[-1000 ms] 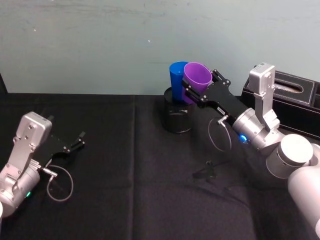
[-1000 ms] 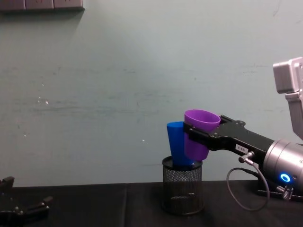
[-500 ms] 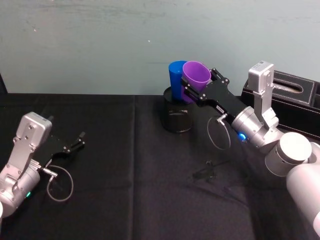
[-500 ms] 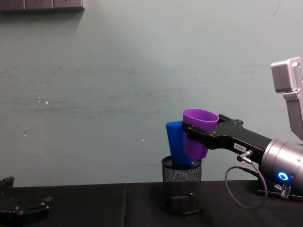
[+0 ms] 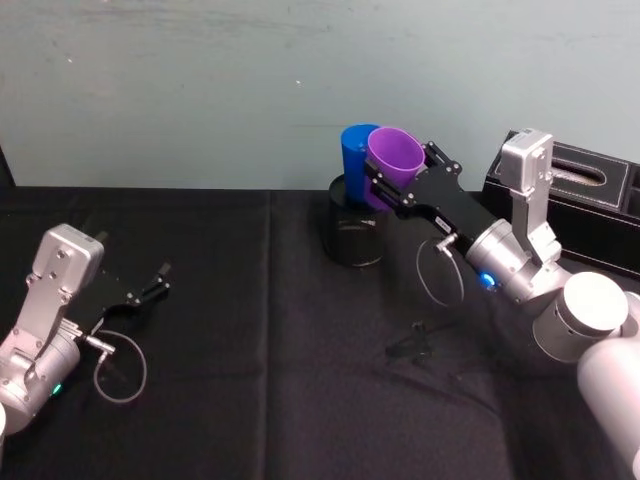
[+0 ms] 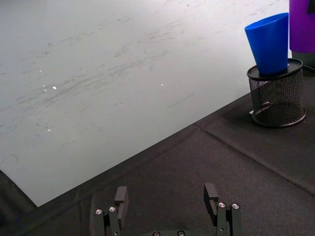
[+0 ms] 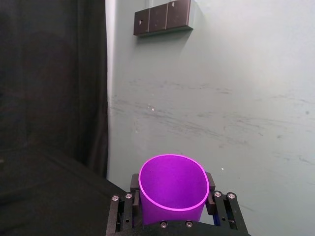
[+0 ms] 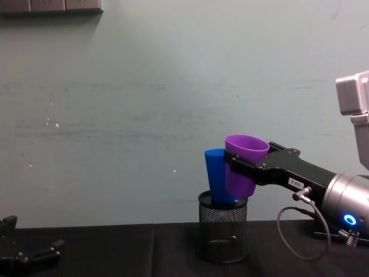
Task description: Pick up one cup with a gripper and tap it against the other cup.
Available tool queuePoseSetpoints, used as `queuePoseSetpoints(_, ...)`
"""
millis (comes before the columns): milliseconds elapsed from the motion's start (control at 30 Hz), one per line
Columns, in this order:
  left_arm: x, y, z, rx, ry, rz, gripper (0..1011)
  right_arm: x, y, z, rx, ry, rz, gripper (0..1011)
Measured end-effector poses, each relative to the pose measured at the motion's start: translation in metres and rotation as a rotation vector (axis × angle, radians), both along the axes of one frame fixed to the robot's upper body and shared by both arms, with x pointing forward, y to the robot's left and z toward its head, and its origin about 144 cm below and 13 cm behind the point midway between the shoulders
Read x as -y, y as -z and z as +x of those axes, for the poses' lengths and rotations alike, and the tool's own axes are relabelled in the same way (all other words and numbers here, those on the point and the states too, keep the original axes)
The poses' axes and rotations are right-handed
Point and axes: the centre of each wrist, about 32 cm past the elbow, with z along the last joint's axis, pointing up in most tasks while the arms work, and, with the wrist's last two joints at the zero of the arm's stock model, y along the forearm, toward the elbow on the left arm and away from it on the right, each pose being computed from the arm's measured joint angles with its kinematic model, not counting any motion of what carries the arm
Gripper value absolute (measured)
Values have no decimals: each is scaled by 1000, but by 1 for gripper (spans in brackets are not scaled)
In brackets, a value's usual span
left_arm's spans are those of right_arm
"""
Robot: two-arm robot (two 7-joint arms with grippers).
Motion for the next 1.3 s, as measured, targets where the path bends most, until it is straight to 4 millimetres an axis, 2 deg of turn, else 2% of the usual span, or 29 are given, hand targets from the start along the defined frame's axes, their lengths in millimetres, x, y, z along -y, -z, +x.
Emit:
queuePoseSetpoints(733,0,0,0,0,0,0,1011,1,-7,-33,-16,12,-13,734)
queuePoseSetpoints(1300,0,0,0,0,0,0,1011,7,0,-56,-50,26,-13,735)
